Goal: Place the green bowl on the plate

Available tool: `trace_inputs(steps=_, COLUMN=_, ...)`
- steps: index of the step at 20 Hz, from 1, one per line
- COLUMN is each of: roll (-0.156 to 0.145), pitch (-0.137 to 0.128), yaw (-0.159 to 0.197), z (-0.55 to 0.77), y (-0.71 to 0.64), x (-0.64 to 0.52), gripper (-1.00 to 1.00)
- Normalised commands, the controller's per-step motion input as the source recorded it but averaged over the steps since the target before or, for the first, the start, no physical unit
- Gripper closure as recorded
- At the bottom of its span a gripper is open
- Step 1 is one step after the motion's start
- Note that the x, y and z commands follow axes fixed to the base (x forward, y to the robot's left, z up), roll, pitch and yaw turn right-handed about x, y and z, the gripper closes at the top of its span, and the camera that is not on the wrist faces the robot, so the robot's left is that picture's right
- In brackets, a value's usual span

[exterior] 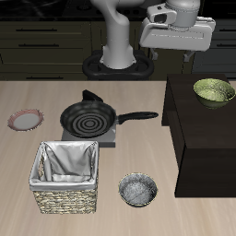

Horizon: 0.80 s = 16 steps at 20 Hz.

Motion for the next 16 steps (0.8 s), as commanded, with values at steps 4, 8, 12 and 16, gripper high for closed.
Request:
trace_inputs(steps=4, roll=0.023, pitch=0.000, yaw=0.035, z=-0.03, y=0.38, x=0.07, gripper=-1.00)
trace_inputs(steps=8, roll=0.043, pitch=-0.065, yaw=0.039, z=0.15, y=0.40, x=-0.03, gripper=-1.00)
trace_inputs(steps=12, roll=-0.009, pitch=0.053, yaw=-0.028, z=0.09, y=0.13, x=0.21, gripper=-1.00)
trace_inputs(steps=16, roll=-0.053, pitch=0.008, yaw=-0.013, z=0.15, y=-0.01, x=0.28, gripper=-1.00)
